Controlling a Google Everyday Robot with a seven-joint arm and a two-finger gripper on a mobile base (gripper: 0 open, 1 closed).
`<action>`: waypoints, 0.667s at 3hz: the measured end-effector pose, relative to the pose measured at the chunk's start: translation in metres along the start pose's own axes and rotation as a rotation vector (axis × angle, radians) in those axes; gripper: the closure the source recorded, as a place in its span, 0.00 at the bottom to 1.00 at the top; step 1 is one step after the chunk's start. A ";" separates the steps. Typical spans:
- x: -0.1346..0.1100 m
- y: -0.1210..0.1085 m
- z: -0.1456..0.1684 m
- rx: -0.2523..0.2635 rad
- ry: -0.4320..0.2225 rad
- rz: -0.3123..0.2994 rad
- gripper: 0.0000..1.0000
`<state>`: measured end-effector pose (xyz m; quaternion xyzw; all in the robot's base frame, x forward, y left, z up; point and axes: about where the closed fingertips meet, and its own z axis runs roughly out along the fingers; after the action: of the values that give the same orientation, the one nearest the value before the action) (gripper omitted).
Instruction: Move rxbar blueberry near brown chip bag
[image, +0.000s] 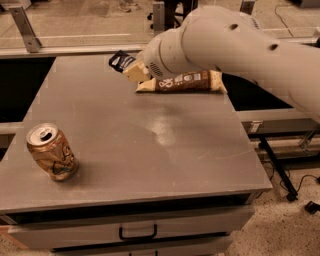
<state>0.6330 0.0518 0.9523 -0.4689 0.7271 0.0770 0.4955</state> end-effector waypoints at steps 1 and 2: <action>-0.006 -0.008 -0.013 0.029 -0.015 -0.002 1.00; 0.007 -0.018 -0.017 0.076 -0.017 0.012 1.00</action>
Offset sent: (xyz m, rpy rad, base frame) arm 0.0114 -0.0508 -0.0023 0.0279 -0.0775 -0.1346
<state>0.6349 0.0278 0.9621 -0.4449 0.7279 0.0562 0.5187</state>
